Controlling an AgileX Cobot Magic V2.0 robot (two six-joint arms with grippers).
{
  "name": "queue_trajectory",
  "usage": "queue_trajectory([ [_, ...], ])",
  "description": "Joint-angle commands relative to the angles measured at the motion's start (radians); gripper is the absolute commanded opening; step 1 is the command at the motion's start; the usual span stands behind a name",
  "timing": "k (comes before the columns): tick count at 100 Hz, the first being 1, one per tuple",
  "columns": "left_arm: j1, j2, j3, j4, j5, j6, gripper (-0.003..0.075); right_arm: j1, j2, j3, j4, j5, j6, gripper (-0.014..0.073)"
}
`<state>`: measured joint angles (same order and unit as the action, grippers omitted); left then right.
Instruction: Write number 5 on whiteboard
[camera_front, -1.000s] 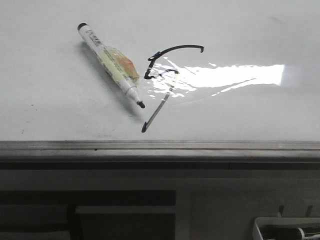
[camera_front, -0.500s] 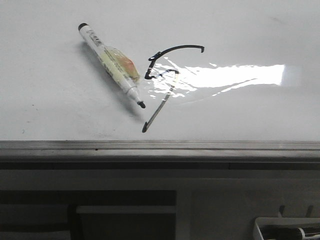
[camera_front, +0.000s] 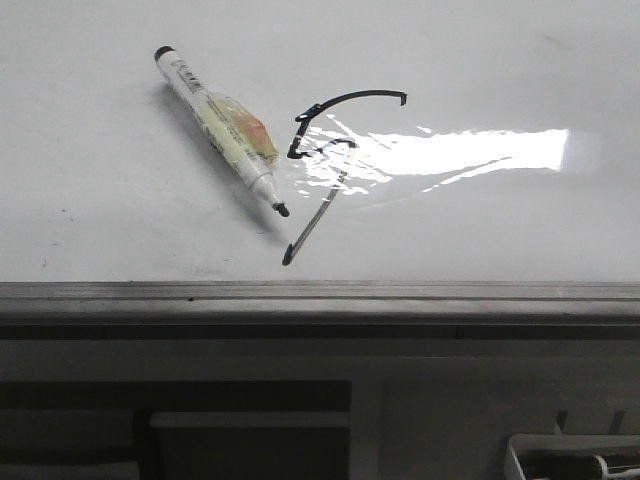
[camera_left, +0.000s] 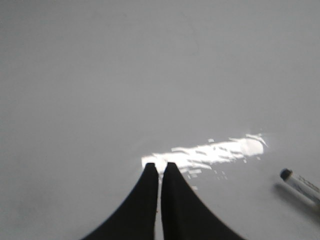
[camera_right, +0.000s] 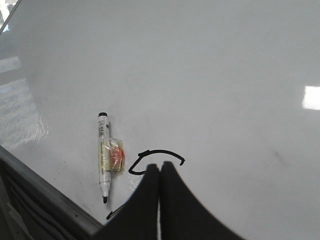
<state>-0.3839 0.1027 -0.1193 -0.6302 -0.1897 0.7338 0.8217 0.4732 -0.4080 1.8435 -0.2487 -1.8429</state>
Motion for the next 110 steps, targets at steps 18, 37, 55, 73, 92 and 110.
queue_trajectory([
  [18, 0.191, 0.004, 0.019, 0.523, 0.396, -0.593, -0.002, 0.001, 0.0, -0.024, -0.02, 0.022, -0.006, -0.0064],
  [37, 0.224, -0.061, 0.101, 0.518, 0.379, -0.603, -0.002, 0.001, 0.0, -0.024, -0.02, 0.022, -0.006, -0.0064],
  [55, 0.294, -0.139, 0.142, 0.517, 0.402, -0.603, -0.002, 0.001, 0.0, -0.024, -0.02, 0.022, -0.006, -0.0064],
  [73, 0.338, -0.134, 0.142, 0.519, 0.398, -0.603, -0.002, 0.001, 0.0, -0.024, -0.02, 0.022, -0.006, -0.0064],
  [92, 0.338, -0.134, 0.142, 0.519, 0.398, -0.603, -0.002, 0.001, 0.0, -0.024, -0.02, 0.022, -0.006, -0.0064],
  [110, 0.338, -0.134, 0.142, 0.519, 0.398, -0.603, -0.002, 0.001, 0.0, -0.024, -0.02, 0.022, -0.006, -0.0064],
])
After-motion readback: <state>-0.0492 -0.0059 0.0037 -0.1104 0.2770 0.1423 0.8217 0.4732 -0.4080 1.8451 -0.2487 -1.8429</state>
